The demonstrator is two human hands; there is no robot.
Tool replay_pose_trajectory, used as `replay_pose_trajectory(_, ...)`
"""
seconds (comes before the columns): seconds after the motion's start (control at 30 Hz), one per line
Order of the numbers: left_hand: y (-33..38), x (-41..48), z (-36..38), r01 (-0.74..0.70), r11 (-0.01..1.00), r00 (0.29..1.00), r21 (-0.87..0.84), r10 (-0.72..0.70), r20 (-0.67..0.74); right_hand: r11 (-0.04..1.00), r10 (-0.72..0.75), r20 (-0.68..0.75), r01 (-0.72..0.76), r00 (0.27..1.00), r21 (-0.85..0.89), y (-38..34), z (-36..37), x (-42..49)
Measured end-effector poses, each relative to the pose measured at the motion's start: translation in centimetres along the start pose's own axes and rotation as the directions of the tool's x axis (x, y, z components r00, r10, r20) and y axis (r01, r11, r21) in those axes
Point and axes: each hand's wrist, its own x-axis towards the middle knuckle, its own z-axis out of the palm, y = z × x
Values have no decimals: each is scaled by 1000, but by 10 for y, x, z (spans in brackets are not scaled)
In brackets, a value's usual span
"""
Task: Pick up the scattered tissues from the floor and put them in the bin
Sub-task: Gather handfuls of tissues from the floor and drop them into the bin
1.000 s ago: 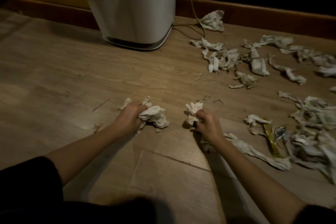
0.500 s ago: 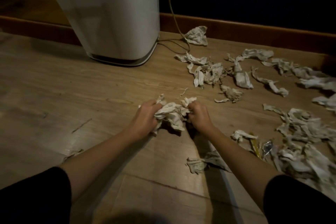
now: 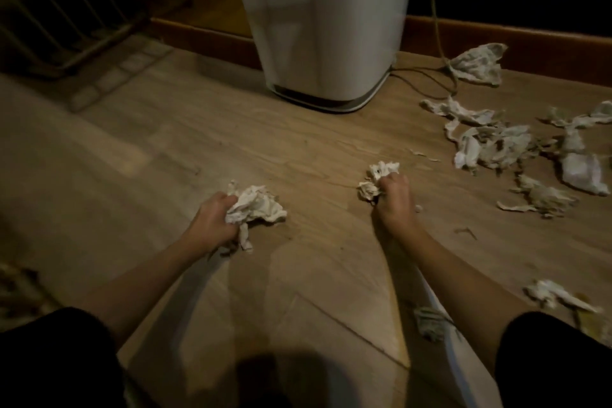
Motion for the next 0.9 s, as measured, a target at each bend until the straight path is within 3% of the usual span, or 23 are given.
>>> replay_pose_trajectory(0.1,-19,-23,16,50,986,994,160,-65,89,999,-31,47,30,998,39,-20,9,-4)
replay_pose_trajectory(0.17,-23,-33,28,57,977,994,207,-74,77,997,-53,74,48,996,68,-30,15,-8)
replay_pose_trajectory(0.33,-4,-31,40,89,983,994,162,-78,-71,991,-126,177,116,976,67,-44,22,-8)
replay_pose_trajectory(0.5,36,15,12,-5,999,1000,46,6,-5,973,-229,251,219,940,66,-36,-16,12)
replay_pose_trajectory(0.6,109,69,-1,-246,968,969,42,245,29,954,-285,300,300,911,-5,-10,-72,36)
replay_pose_trajectory(0.7,210,113,-5,-472,880,881,46,470,55,944,-263,366,316,893,-92,33,-140,52)
replay_pose_trajectory(0.83,346,141,-1,-628,778,774,-29,628,77,965,-106,311,173,945,-198,111,-229,52)
replay_pose_trajectory(0.9,409,140,2,-644,760,758,-90,650,57,976,9,242,44,970,-214,148,-270,39)
